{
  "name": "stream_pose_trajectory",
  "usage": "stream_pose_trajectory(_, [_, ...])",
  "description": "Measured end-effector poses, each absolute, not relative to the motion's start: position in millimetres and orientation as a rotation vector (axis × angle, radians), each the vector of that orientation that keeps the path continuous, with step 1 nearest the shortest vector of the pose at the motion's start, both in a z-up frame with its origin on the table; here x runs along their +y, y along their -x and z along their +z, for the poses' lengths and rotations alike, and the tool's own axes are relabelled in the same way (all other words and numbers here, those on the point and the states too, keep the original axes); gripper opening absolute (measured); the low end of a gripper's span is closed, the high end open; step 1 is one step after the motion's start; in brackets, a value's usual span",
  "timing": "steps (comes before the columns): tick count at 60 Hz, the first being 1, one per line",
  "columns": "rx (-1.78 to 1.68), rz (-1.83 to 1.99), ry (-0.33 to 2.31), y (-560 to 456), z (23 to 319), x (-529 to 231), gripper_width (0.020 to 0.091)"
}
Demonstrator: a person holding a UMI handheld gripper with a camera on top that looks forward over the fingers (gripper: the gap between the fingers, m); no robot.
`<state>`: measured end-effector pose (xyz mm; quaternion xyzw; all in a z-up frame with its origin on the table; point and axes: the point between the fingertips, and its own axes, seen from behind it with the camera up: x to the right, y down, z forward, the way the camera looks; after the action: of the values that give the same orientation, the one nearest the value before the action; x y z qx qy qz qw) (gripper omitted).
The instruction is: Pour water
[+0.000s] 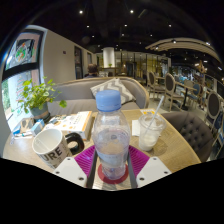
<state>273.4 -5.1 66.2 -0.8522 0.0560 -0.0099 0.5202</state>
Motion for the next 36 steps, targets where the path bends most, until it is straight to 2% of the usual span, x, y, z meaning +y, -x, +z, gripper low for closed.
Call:
stream_pose_trajectory(2, [0.139, -0.04, 2.08, -274.7, 62.4, -10.4, 0.0589])
stream_pose_trajectory(6, [0.144, -0.032, 2.133, -270.1, 57.6, -20.3, 0.0837])
stream_pose_trajectory(7, [0.148, -0.028, 2.143, -269.3, 59.1, -24.8, 0.087])
stream_pose_trajectory(10, [0.167, -0.021, 2.176, -266.5, 62.5, -36.9, 0.0846])
stream_pose_trajectory(19, [0.192, -0.068, 2.239, -253.7, 82.3, -80.2, 0.0856])
stream_pose_trajectory(36, [0.307, -0.117, 2.293, -198.8, 166.6, -190.7, 0.0853])
